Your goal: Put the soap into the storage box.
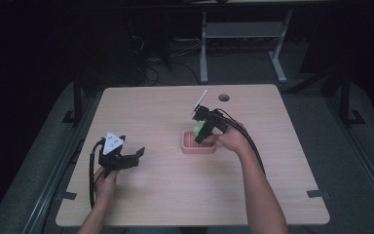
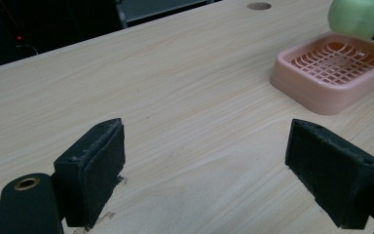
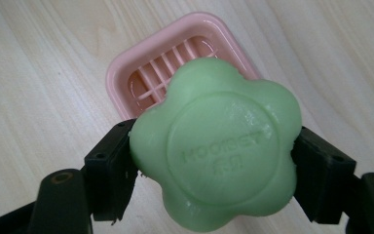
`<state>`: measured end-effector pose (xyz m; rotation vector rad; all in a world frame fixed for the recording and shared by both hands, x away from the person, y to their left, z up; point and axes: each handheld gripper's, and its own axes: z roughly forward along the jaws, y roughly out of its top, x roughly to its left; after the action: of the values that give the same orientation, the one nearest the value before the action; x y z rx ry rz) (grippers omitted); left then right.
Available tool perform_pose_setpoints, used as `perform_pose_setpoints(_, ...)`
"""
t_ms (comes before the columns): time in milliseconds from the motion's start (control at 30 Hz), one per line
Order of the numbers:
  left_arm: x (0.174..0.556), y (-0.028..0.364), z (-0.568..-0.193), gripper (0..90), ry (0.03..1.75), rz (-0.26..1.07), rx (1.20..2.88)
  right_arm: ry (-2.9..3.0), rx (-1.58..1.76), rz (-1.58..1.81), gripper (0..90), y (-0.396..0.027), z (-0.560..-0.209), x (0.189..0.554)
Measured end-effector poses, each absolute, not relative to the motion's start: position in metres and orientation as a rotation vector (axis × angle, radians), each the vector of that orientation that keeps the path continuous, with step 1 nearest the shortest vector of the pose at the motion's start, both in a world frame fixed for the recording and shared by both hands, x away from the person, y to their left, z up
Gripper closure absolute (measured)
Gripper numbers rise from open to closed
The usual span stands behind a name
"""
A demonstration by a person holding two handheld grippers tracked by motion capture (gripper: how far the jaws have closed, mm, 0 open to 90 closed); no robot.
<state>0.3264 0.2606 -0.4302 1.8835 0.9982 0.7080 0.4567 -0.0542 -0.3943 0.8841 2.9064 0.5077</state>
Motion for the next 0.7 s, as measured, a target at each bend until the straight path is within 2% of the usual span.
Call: perform_pose_setpoints(700, 0.327, 0.261, -0.430, 14.3, 1.001, 0.707, 1.877, 2.939, 0.944, 0.468, 26.0, -0.046, -0.415, 0.464)
